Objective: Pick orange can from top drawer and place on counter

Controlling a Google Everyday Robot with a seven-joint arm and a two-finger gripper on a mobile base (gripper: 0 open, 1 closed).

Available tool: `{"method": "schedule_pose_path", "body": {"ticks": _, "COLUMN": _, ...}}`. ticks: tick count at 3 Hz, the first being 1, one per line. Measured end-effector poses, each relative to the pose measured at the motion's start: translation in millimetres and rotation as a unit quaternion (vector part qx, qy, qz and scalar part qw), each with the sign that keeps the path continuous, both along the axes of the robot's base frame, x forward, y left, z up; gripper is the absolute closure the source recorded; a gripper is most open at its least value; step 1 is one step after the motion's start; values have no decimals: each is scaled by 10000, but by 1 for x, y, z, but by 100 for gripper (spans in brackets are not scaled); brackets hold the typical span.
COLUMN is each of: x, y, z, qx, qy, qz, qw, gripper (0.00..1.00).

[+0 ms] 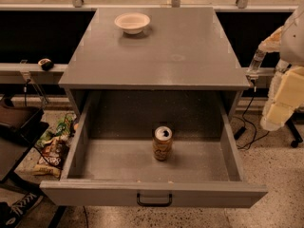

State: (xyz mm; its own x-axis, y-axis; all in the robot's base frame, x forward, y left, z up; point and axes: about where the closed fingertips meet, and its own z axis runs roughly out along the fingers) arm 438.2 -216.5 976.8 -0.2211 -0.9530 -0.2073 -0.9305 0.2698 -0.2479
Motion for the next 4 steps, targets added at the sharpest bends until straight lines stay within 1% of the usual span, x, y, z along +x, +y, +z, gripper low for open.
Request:
{"method": "schedule_pose_path", "body": {"ticks": 1, "x": 0, "y": 0, "z": 0, "qx": 1, "qy": 0, "qz": 0, "qw": 10000, "gripper": 0}}
{"method": "schedule_pose_path", "body": {"ticks": 2, "x": 3, "y": 0, "z": -21, "qx": 389, "qy": -87, "qz": -40, "qw": 9992, "gripper": 0}}
{"method": "schedule_pose_path", "body": {"ticks": 3, "x": 2, "y": -10, "z": -121, "qx": 1668, "qy": -9, "qz": -58, "qw": 9860, "gripper": 0}}
{"method": "schedule_pose_path", "body": {"ticks": 4, "x": 21, "y": 0, "z": -160, "qx": 2730, "qy": -364, "qz": -24, "qw": 9613, "gripper": 0}}
